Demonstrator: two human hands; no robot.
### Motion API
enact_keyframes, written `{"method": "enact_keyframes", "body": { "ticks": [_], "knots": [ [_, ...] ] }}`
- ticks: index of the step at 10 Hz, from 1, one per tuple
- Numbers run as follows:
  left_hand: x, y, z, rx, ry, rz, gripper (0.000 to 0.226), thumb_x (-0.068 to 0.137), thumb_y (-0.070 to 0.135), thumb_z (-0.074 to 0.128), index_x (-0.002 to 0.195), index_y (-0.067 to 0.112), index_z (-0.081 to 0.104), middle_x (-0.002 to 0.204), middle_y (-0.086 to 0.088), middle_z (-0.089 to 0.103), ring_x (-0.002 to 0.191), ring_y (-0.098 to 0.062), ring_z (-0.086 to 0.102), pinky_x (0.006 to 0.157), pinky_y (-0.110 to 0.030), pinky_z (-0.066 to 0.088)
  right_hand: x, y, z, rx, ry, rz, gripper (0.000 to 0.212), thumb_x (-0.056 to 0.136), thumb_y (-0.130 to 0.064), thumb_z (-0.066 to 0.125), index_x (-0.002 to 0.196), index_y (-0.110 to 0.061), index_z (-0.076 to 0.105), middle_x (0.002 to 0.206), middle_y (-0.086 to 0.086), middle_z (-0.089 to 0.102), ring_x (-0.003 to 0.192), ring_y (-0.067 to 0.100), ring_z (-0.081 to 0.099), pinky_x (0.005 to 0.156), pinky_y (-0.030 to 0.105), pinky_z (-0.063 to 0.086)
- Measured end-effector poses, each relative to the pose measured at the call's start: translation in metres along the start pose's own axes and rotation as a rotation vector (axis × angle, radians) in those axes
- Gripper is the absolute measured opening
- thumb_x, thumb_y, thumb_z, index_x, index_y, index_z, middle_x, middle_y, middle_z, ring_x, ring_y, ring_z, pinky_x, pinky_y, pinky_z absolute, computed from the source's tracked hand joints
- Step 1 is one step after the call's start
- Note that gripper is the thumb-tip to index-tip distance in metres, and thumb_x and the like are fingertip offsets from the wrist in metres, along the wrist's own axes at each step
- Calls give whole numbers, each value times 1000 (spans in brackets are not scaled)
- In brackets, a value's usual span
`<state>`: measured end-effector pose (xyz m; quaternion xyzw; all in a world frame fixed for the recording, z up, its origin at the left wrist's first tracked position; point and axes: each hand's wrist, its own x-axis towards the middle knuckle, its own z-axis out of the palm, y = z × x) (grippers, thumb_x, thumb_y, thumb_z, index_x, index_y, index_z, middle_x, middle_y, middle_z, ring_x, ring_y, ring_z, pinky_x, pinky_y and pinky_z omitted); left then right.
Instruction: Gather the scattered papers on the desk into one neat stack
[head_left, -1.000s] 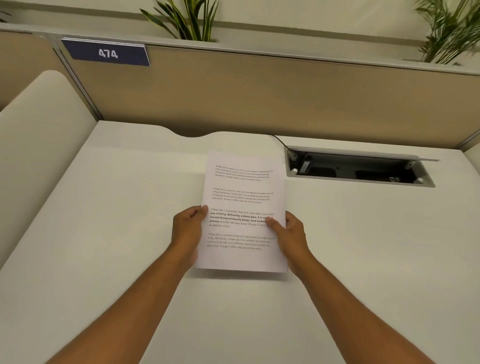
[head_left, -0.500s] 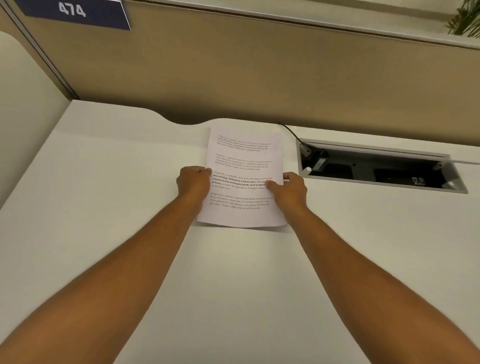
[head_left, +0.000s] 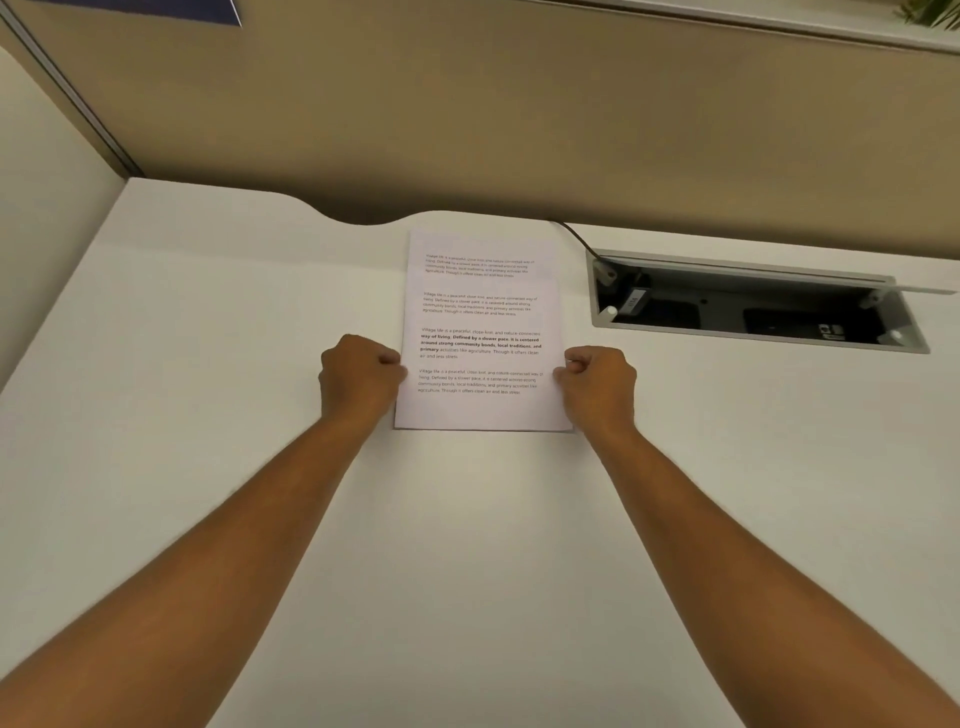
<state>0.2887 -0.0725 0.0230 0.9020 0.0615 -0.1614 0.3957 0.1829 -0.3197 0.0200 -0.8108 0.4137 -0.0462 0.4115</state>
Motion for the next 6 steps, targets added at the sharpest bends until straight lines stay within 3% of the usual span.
{"method": "enact_keyframes", "body": {
  "ticks": [2,3,4,5,6],
  "knots": [
    [3,3,2,8,48,9,28,80,1,75,72,24,62,76,-3,60,66,-24,56,89,-54,64,4,-2,2,-77,13,-13,29,90,0,70,80,-18,49,82,-1,50,76,19,46,73,22,40],
    [3,6,3,33,41,13,25,82,-1,75,76,24,74,77,-4,63,67,-28,57,77,-40,61,4,-6,0,-92,17,-14,40,89,3,68,68,-23,44,73,-4,43,71,19,42,68,22,38],
    [-1,9,-1,54,49,41,15,84,7,75,82,21,79,79,-11,68,74,-35,59,74,-35,50,-2,-9,-4,-66,15,-10,34,87,2,68,65,-14,49,67,0,47,62,20,45,70,28,39],
    [-18,11,-12,78,66,56,36,98,23,76,128,3,77,128,-19,78,122,-41,70,101,-44,54,-20,-15,-17,-7,-32,-49,16,94,-13,71,109,-6,72,107,12,71,98,29,67,94,36,53],
    [-48,12,-20,119,125,216,45,107,21,67,149,6,65,148,-16,65,138,-36,61,113,-45,47,-39,-14,-30,-70,11,-179,52,100,-17,66,149,-5,52,150,13,55,138,31,54,117,41,44]
  ]
}}
